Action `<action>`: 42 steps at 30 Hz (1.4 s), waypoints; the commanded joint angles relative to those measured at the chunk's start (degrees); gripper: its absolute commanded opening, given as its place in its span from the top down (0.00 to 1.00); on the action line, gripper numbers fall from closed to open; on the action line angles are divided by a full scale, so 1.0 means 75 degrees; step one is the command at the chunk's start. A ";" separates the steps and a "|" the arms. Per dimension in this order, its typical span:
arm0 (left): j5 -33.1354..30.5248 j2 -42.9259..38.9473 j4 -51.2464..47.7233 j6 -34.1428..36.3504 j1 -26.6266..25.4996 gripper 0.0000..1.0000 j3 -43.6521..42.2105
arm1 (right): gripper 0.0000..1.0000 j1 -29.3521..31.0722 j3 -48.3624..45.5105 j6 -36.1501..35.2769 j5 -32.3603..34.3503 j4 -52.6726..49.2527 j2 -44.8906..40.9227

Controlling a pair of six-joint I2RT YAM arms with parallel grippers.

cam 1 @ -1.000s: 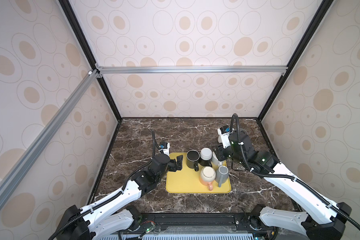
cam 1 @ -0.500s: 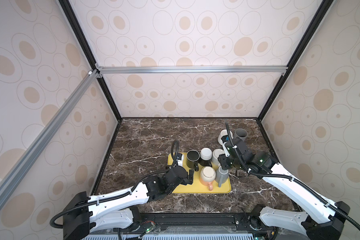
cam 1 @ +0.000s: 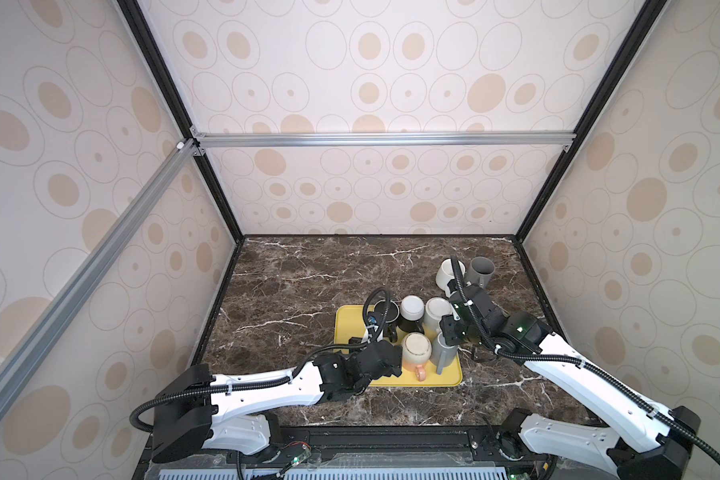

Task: Turn the mug right side up
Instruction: 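Move left gripper down onto the upside-down black mug on the tray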

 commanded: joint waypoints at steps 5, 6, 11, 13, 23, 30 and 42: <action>0.0395 0.0186 -0.0494 0.0418 0.1214 0.13 0.0696 | 0.62 -0.0043 0.0125 -0.0014 -0.0177 0.0321 0.0146; 0.0457 0.0310 -0.0672 0.0496 0.1315 0.13 0.0891 | 0.62 -0.0050 0.0128 -0.0017 -0.0177 0.0359 0.0179; 0.0543 0.1040 -0.1326 0.0615 0.1443 0.08 0.1735 | 0.62 -0.0050 0.0037 0.0091 -0.0149 0.0601 0.0155; 0.0733 0.1330 -0.1287 0.0602 0.1443 0.08 0.1909 | 0.61 -0.0070 -0.0042 0.0102 -0.0141 0.0720 0.0163; 0.1298 0.2236 -0.0871 0.0491 0.1570 0.22 0.2205 | 0.62 -0.0185 -0.0251 -0.0094 -0.0101 0.0924 0.0049; 0.1406 0.2542 -0.0777 0.0452 0.1593 0.25 0.2340 | 0.62 -0.0304 -0.0498 -0.0166 -0.0186 0.1098 -0.0105; 0.1461 0.3157 -0.0728 0.0593 0.1643 0.26 0.2542 | 0.62 -0.0563 -0.0654 -0.0248 -0.0347 0.1201 -0.0284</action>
